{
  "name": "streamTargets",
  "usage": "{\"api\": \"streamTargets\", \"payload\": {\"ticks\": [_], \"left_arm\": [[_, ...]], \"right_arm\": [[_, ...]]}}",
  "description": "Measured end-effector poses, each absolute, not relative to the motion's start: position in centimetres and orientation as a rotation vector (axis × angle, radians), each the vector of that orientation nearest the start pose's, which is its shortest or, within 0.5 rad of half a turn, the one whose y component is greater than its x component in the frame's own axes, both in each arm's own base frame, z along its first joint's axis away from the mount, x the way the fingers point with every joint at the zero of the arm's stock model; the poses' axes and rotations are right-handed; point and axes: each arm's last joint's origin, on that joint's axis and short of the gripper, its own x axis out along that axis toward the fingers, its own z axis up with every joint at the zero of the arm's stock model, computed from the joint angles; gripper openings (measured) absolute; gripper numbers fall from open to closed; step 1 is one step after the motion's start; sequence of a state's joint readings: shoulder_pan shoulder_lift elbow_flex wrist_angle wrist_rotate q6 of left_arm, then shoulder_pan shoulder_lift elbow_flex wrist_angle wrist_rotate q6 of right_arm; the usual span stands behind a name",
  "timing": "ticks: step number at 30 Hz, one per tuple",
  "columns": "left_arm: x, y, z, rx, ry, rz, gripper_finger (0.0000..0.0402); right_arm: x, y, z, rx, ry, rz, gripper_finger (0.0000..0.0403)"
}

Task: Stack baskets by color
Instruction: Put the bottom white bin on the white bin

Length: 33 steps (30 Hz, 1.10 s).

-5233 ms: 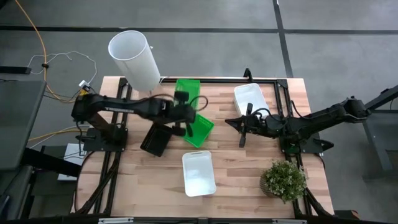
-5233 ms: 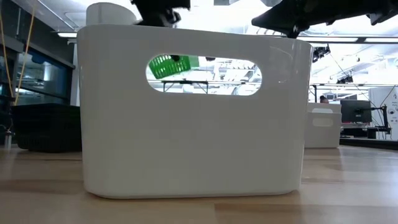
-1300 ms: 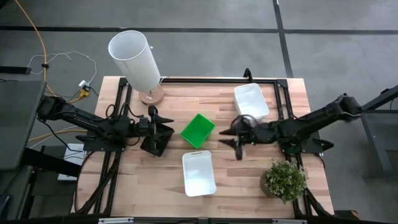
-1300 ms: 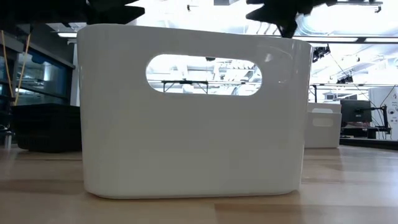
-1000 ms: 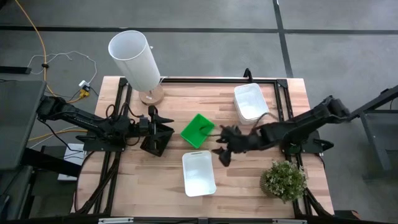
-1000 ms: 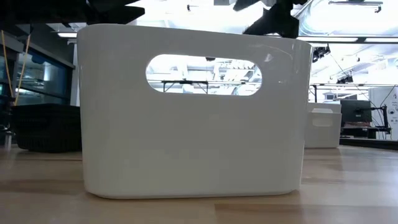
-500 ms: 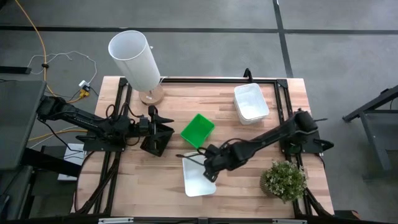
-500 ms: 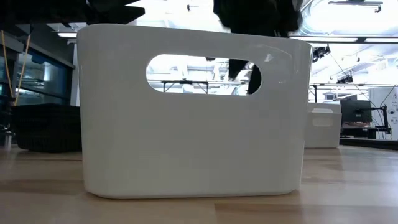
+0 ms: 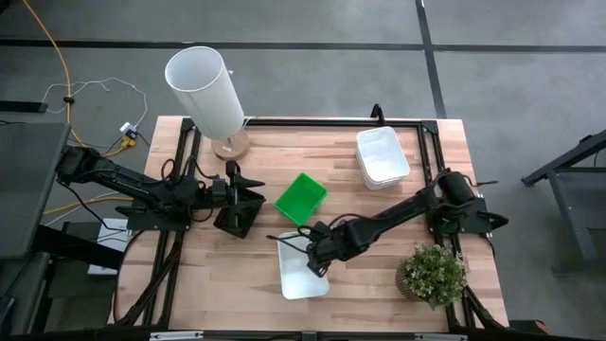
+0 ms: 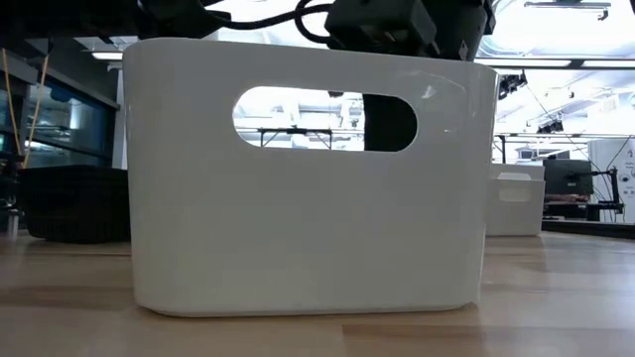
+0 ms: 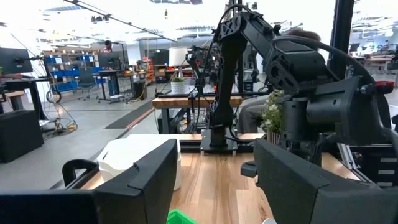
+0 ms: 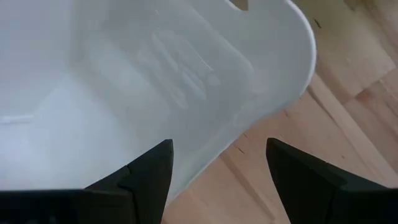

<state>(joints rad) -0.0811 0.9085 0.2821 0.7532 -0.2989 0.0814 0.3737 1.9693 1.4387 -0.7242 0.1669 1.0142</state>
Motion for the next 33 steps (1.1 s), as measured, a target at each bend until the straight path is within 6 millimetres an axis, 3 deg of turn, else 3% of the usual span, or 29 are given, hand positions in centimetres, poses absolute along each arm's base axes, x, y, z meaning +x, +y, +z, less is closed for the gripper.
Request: {"api": "streamTargets", "payload": {"ticks": [9,21,26,33], "left_arm": [[18.6,-0.7,22.9,0.046,-0.117,0.221,0.0202],[18.6,-0.7,22.9,0.038,-0.118,0.221,0.0202],[18.6,-0.7,22.9,0.038,-0.119,0.221,0.0202],[18.6,-0.7,22.9,0.038,-0.119,0.221,0.0202]], "right_arm": [[37.5,14.3,16.6,0.568,1.183,-0.423,0.0245],[37.5,14.3,16.4,0.56,1.187,-0.42,0.0237],[37.5,14.3,16.4,0.549,1.188,-0.415,0.0177],[37.1,14.1,16.2,0.466,1.232,-0.406,0.0022]]}}
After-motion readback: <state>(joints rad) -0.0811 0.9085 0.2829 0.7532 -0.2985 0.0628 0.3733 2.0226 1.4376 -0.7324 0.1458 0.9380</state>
